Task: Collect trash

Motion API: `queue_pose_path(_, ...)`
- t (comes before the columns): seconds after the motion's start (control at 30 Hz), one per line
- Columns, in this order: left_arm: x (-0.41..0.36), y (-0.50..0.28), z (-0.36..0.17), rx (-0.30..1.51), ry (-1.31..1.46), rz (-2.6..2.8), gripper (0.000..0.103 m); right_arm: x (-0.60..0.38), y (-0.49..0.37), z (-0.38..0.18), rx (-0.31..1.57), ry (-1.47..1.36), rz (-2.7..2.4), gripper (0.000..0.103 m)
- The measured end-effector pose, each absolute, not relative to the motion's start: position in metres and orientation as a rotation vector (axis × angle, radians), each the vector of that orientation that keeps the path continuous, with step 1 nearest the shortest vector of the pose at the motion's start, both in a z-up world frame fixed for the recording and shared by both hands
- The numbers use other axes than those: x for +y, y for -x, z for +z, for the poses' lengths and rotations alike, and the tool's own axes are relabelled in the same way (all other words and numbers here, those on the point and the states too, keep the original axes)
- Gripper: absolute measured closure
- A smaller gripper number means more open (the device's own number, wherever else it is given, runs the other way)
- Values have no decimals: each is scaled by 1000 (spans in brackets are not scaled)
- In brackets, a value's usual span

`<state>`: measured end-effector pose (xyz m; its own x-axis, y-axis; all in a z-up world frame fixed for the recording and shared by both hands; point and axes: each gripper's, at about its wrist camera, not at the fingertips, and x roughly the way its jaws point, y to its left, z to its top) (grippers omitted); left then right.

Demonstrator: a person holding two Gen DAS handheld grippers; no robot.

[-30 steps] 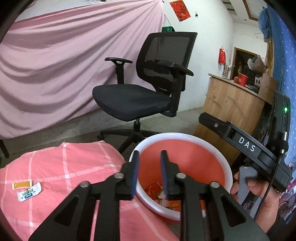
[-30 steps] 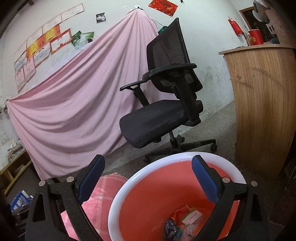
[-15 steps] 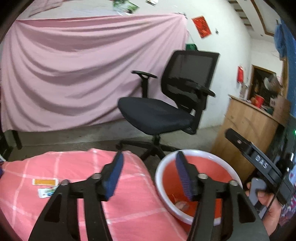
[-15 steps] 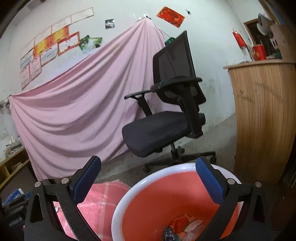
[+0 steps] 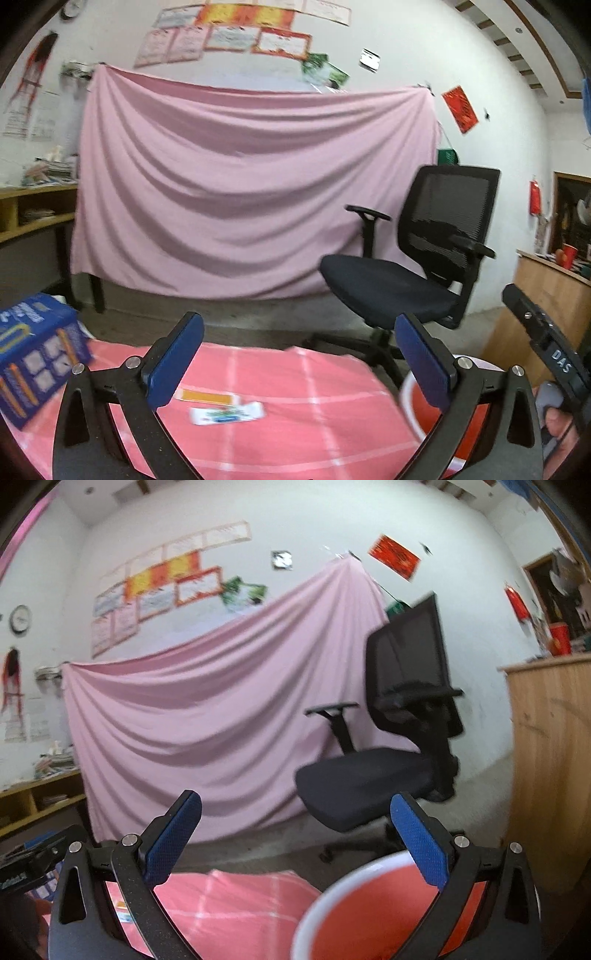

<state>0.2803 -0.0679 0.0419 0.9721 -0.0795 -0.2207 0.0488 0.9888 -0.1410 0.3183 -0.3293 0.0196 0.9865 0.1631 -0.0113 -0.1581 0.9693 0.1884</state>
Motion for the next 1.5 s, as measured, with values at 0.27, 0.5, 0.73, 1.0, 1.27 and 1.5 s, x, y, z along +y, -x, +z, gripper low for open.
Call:
queue_pose_path(0.27,-14,-253,35,161,133,82,2,-273,-307,23,-67,-94,277,0)
queue_pose_path(0.5,19,-235,17,141,120,174,2,-235,-303,17,-75,13,366,0)
queue_pose_path(0.73,38,-242,0,234,93,187,2,-202,-320,0,42,121,422,0)
queue_pose_path(1.0,45,-267,-21,394,51,183,2,-187,-351,-23,255,161,489,0)
queue_pose_path(1.27,54,-289,-45,574,31,136,3,-159,-391,-54,568,233,633,1)
queue_pose_path(1.5,60,-298,-59,677,55,65,26,-133,-415,-79,780,318,758,20)
